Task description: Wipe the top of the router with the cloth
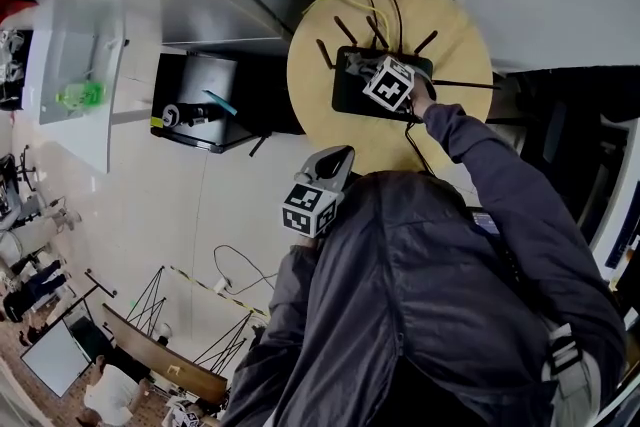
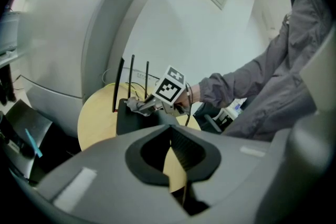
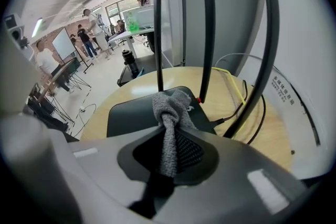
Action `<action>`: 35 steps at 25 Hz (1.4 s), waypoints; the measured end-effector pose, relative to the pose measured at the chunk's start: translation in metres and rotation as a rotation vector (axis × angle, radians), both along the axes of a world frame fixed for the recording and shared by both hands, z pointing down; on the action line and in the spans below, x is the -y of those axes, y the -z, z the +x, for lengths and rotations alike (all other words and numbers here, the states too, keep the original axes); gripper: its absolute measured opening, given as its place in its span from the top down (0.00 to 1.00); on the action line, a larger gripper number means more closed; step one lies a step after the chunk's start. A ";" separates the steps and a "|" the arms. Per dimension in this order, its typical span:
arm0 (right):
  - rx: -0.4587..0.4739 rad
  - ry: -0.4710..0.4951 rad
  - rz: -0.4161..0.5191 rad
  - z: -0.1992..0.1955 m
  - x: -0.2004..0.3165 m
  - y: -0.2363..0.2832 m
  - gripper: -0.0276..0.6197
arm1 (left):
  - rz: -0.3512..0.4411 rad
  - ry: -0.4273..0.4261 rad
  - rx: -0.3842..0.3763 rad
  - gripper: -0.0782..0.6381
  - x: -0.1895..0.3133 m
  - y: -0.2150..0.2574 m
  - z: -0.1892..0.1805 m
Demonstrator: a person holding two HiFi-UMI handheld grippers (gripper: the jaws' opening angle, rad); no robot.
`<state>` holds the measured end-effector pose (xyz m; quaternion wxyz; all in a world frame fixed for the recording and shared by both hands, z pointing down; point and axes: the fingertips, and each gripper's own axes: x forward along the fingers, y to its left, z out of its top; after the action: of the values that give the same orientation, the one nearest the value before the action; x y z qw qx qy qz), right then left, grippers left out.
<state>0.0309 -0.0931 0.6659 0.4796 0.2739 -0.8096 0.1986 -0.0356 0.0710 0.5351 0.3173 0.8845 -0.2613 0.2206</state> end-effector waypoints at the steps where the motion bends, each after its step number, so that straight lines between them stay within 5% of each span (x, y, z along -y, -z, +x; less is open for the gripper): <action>1: 0.005 0.002 -0.011 -0.002 -0.005 -0.001 0.90 | 0.000 -0.001 0.000 0.89 0.000 0.000 0.000; 25: 0.109 0.142 -0.094 -0.044 -0.082 0.004 0.90 | -0.005 -0.021 -0.001 0.89 0.002 -0.002 0.005; 35: 0.060 -0.054 -0.019 0.033 -0.015 0.007 0.90 | -0.004 -0.015 -0.004 0.89 0.002 0.000 0.001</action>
<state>0.0643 -0.0781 0.6587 0.4523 0.2850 -0.8140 0.2272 -0.0341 0.0695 0.5356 0.3178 0.8862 -0.2539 0.2217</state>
